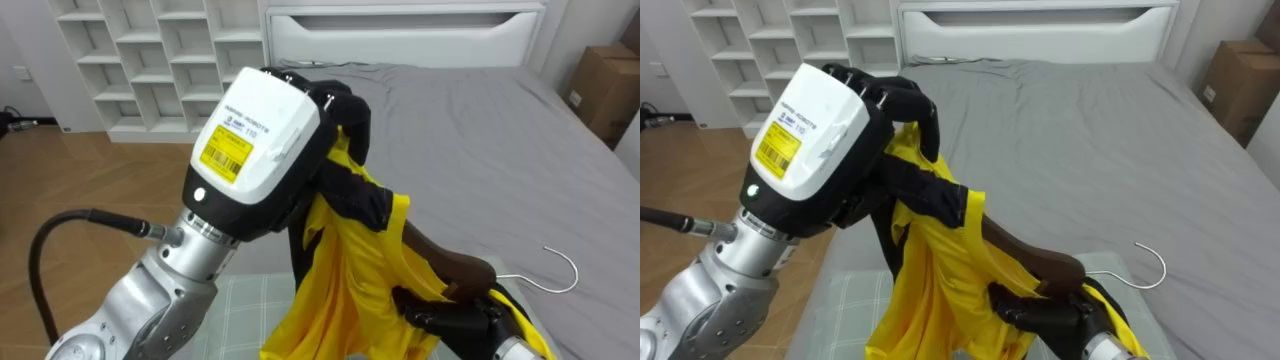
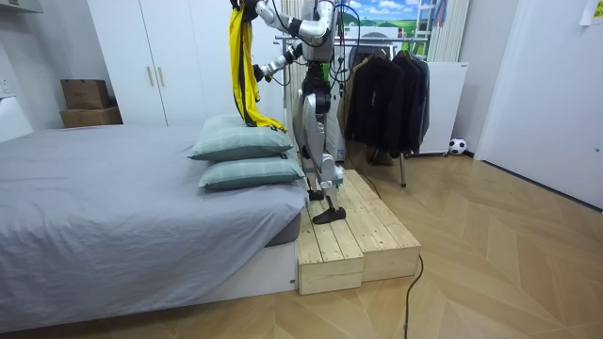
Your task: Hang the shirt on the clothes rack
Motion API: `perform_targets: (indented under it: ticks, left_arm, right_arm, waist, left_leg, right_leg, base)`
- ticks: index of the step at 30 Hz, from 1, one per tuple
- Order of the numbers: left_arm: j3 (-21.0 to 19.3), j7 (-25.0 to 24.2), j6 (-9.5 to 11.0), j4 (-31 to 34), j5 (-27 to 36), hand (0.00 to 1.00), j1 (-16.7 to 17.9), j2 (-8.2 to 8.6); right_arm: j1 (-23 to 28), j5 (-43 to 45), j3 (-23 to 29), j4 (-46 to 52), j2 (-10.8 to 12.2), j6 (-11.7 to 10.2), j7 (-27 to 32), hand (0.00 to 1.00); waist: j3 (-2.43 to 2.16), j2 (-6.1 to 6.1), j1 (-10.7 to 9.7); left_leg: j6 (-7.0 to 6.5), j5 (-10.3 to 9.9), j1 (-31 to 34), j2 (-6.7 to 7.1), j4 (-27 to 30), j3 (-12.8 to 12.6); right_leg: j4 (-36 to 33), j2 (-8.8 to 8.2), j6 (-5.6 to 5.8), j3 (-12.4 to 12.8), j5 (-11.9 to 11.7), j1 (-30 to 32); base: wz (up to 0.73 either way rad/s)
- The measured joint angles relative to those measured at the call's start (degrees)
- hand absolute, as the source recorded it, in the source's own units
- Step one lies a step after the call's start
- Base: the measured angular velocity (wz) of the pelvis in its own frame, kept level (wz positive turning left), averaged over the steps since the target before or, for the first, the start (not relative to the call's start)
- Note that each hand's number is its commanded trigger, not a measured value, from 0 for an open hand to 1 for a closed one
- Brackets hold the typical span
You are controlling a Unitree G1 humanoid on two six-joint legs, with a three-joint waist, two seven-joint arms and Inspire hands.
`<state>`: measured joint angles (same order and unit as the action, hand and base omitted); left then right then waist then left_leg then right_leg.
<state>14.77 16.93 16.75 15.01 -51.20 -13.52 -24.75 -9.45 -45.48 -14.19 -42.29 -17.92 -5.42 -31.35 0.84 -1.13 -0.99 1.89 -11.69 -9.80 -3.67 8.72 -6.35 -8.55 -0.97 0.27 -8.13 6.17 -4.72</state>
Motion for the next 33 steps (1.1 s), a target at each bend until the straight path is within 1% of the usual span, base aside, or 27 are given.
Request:
perform_targets:
  ticks: [3, 6, 8, 10, 11, 12, 13, 15, 16, 18, 22, 24, 29, 33]
  left_arm:
    - [-0.07, -0.39, -0.19, 0.0, 2.2, 0.0, 0.13, 0.5]
    - [-0.19, -1.63, -0.2, -0.14, 2.26, 0.0, 0.36, 0.59]
    - [-0.9, -1.81, -0.16, -0.37, 2.35, 0.0, 1.36, 0.51]
    - [-1.11, -1.87, -0.21, -1.09, 3.91, 0.0, 2.98, 0.43]
    - [-1.12, -1.87, -0.23, -1.26, 4.49, 0.0, 3.51, 0.28]
    - [-1.14, -1.88, -0.19, -1.59, 6.09, 0.0, 4.39, -0.08]
    - [-1.14, -1.89, -0.22, -1.9, 8.23, 0.0, 4.76, -0.45]
    - [-1.35, -1.92, -0.29, -2.69, 10.71, 0.0, 4.76, -0.82]
    - [-1.57, -2.05, -0.47, -2.96, 11.48, 0.0, 4.76, -0.82]
    - [-1.74, -2.24, -0.47, -3.28, 13.61, 0.0, 4.76, -0.81]
    - [-3.92, -3.07, -0.65, -4.2, 15.3, 0.0, 4.77, -0.81]
    - [-5.66, -3.97, -1.02, -4.21, 15.65, 0.0, 4.77, -0.35]
    - [-7.18, -4.2, -1.44, -4.2, 16.06, 0.0, 4.83, 0.58]
    - [-7.94, -4.29, -2.27, -4.24, 18.2, 0.0, 6.21, 0.86]
  right_arm:
    - [0.0, 6.02, 0.5, 0.03, -1.16, 0.01, 0.19, 1.0]
    - [0.0, 10.49, 3.62, 0.08, -1.81, 0.02, 0.43, 1.0]
    - [0.0, 12.8, 5.13, 0.13, -2.29, 0.0, 0.81, 1.0]
    - [0.0, 16.49, 5.3, 0.1, -3.73, -0.01, 2.19, 1.0]
    - [0.0, 17.22, 5.3, 0.1, -3.99, -0.01, 2.6, 1.0]
    - [0.0, 18.69, 5.26, 0.33, -4.57, -0.01, 3.22, 1.0]
    - [0.0, 19.94, 5.26, 0.93, -4.97, 0.0, 4.15, 1.0]
    - [0.0, 21.77, 5.24, 2.78, -5.32, 0.0, 5.25, 1.0]
    - [0.0, 22.55, 5.3, 3.93, -5.52, -0.02, 5.79, 1.0]
    - [-0.01, 23.3, 5.5, 5.04, -5.84, -0.12, 6.69, 1.0]
    - [-0.01, 23.94, 6.52, 6.22, -6.08, -0.15, 7.46, 1.0]
    - [0.0, 24.61, 7.27, 7.91, -6.22, -0.14, 7.97, 1.0]
    - [-0.01, 25.07, 9.51, 9.8, -6.3, -0.14, 8.58, 1.0]
    - [-0.02, 25.46, 10.31, 9.8, -6.34, -0.14, 8.7, 1.0]
  waist:
    - [-0.09, 0.19, -0.24]
    - [-0.12, 0.33, -0.56]
    - [-0.22, 0.58, -0.66]
    - [-0.29, 1.23, -0.07]
    - [-0.38, 1.48, -0.06]
    - [-0.46, 1.99, -0.1]
    - [-0.38, 2.61, -0.05]
    - [-0.34, 3.28, -0.07]
    - [-0.41, 3.57, -0.17]
    - [-0.5, 3.78, -0.25]
    - [-0.52, 3.8, -0.09]
    - [-0.49, 3.66, -0.3]
    - [-0.47, 3.31, -0.2]
    - [-0.52, 2.68, -0.27]
  left_leg:
    - [0.0, 0.0, -0.07, -0.01, 0.0, 0.05]
    - [0.0, 0.0, 0.03, 0.0, -0.01, 0.1]
    - [0.0, 0.0, -0.03, 0.0, -0.05, 0.03]
    - [0.0, 0.0, -0.84, -0.13, -0.25, -1.16]
    - [0.0, 0.0, -0.92, -0.16, -0.25, -1.25]
    - [0.0, 0.0, -0.95, -0.18, -0.26, -1.32]
    - [0.0, 0.0, -0.89, -0.18, -0.27, -1.4]
    - [0.0, 0.0, -0.79, -0.16, -0.42, -1.47]
    - [0.01, 0.0, -0.81, -0.11, -0.44, -1.51]
    - [0.0, -0.01, -0.83, -0.04, -0.46, -1.58]
    - [0.0, 0.0, -0.83, -0.06, -0.46, -1.6]
    - [0.0, 0.0, -0.79, -0.11, -0.45, -1.6]
    - [0.0, 0.0, -0.81, -0.11, -0.46, -1.64]
    - [0.0, 0.0, -0.91, -0.1, -0.45, -1.98]
  right_leg:
    - [-0.14, -0.01, -0.01, -0.08, -0.01, -0.02]
    - [-0.15, -0.06, -0.01, -0.26, -0.01, -0.05]
    - [-0.15, -0.07, -0.01, -0.27, -0.01, -0.07]
    - [-0.23, 0.09, -0.02, 0.34, -0.01, -0.32]
    - [-0.28, 0.1, -0.03, 0.36, 0.0, -0.37]
    - [-0.33, 0.13, -0.03, 0.4, 0.0, -0.33]
    - [-0.33, 0.16, -0.03, 0.63, 0.0, -0.13]
    - [-0.3, 0.18, -0.03, 0.72, 0.0, -0.01]
    - [-0.25, 0.17, -0.03, 0.88, 0.0, -0.04]
    - [-0.19, 0.12, -0.02, 0.93, 0.0, -0.12]
    - [-0.15, 0.12, -0.02, 0.94, -0.01, -0.1]
    - [-0.11, 0.17, -0.02, 0.94, -0.01, -0.1]
    - [-0.1, 0.19, -0.02, 1.36, -0.01, -0.09]
    - [-0.13, 0.17, -0.02, 1.43, -0.01, -0.05]
  base:
    - [0.0]
    - [0.04]
    - [-0.02]
    - [-0.17]
    - [-0.12]
    - [-0.06]
    - [-0.06]
    - [-0.05]
    - [0.0]
    - [0.0]
    - [0.0]
    - [0.0]
    - [0.0]
    - [-0.01]
